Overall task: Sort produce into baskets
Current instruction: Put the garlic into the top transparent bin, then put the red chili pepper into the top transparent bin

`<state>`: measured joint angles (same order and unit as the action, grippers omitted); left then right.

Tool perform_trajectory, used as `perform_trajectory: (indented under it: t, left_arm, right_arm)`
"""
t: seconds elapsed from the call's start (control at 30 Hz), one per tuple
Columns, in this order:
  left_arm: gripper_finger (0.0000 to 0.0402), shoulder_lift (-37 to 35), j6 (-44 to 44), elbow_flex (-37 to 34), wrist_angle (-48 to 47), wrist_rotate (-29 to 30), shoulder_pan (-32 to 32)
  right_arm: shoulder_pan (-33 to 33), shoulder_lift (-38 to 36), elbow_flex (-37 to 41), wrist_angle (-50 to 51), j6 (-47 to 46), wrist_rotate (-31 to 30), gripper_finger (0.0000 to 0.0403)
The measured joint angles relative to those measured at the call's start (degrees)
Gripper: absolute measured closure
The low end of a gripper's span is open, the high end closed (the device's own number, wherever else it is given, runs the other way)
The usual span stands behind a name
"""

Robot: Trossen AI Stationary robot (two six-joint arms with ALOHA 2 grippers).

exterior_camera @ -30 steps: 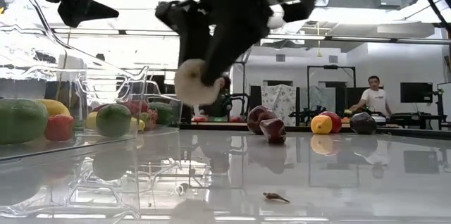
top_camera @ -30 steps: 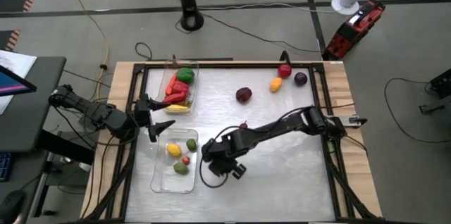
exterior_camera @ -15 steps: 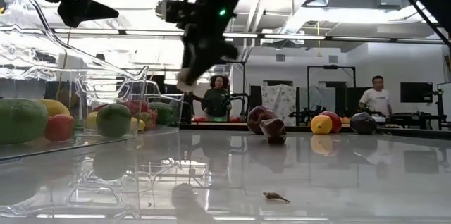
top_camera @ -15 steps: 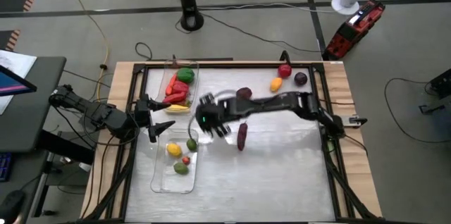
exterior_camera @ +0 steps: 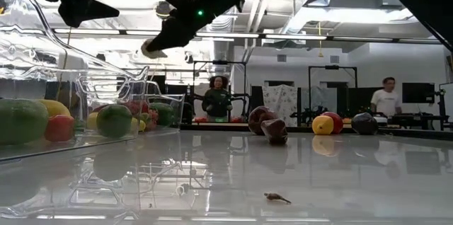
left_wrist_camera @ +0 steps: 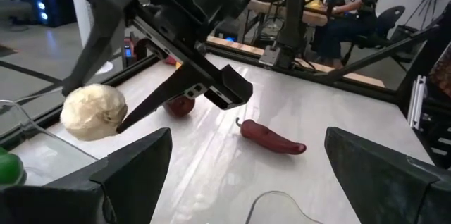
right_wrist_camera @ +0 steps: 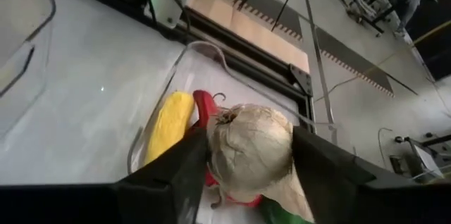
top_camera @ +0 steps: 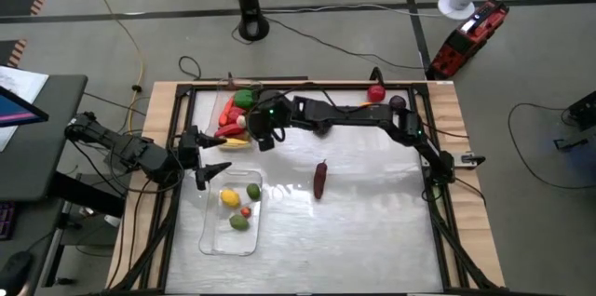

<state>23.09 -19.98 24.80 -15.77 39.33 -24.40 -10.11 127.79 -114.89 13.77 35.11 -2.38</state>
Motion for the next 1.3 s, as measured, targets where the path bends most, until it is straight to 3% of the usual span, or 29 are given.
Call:
perform_trajectory:
  t: [0.17, 0.33, 0.43, 0.63, 0.8, 0.9, 1.03, 1.17, 1.3]
  left_arm:
    - [0.0041, 0.0, 0.0, 0.0, 0.1, 0.0, 0.0]
    - [0.0041, 0.0, -0.1, 0.0, 0.1, 0.0, 0.0]
    - [0.0041, 0.0, -0.7, 0.0, -0.2, -0.6, 0.0]
    - [0.0041, 0.2, -0.4, 0.0, -0.2, -0.6, 0.0]
    - [0.0041, 0.2, -0.7, 0.0, -0.3, -0.6, 0.0]
    - [0.0041, 0.2, -0.8, 0.0, -0.4, -1.8, 0.0]
    - [0.0041, 0.2, -0.7, 0.0, -0.4, -1.7, 0.0]
    - [0.0041, 0.2, -0.2, 0.0, -0.3, -0.7, 0.0]
    - [0.0041, 0.2, -0.3, 0.0, -0.2, 0.0, 0.0]
  right_arm:
    - [0.3, -0.1, 0.0, -0.1, -0.2, -0.1, 0.0109]
    - [2.1, -0.6, 0.0, 2.7, -0.1, -2.0, 0.0076]
    - [3.4, -2.9, 0.0, 12.9, -0.3, -5.1, 0.007]
    - [6.0, -6.8, -0.1, 39.0, -7.0, -5.0, 0.008]
    - [7.9, -7.3, 1.3, 53.1, -15.5, -4.5, 0.0091]
    - [9.6, -9.4, 6.8, 54.5, -18.4, -5.1, 0.0092]
    - [13.3, -15.0, 16.7, 47.9, -18.2, -6.5, 0.0093]
    - [14.7, -20.9, 26.1, 41.9, -15.0, -6.5, 0.0092]
    - [14.8, -21.9, 32.5, 40.4, -9.8, -7.1, 0.0081]
